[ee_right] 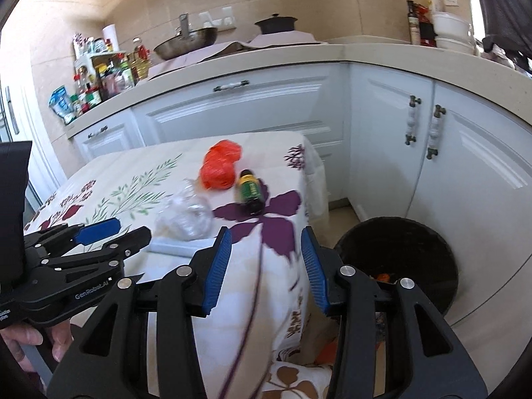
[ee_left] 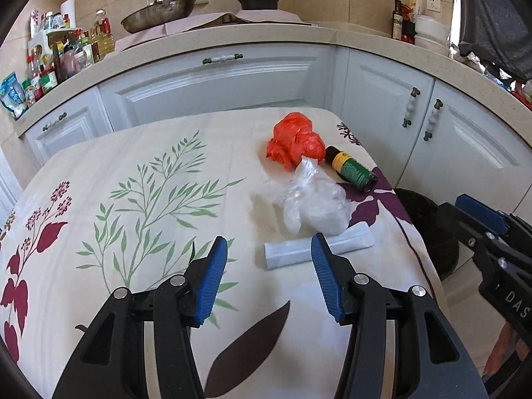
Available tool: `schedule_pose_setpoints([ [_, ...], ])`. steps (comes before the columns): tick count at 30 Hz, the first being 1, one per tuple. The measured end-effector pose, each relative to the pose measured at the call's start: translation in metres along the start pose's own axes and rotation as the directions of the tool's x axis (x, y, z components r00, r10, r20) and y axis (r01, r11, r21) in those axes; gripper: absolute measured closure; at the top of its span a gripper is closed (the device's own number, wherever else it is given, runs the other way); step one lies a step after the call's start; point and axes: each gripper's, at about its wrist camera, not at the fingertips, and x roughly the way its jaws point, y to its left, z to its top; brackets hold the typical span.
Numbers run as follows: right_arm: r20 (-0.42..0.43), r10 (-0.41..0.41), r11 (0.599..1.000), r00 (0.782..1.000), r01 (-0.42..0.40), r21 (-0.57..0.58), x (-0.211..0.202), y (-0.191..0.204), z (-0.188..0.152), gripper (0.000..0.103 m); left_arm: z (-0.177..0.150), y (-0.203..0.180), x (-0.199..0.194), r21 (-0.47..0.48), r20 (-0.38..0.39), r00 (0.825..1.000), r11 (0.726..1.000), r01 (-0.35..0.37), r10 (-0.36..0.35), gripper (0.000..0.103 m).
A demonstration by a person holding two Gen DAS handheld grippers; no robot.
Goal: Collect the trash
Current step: 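Move both open tools back over the table items, then grasp the clear plastic bag with the left tool while the right tool grasps the green bottle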
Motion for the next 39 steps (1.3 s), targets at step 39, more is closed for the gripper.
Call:
schedule_pose_setpoints([
  [39,-0.012,-0.008,0.999,1.0,0.008,-0.054,0.023,0.014,0.02,0.054,0.023,0.005,0.015,0.031,0.035,0.998,0.998,0.054,-0.055,0.064],
])
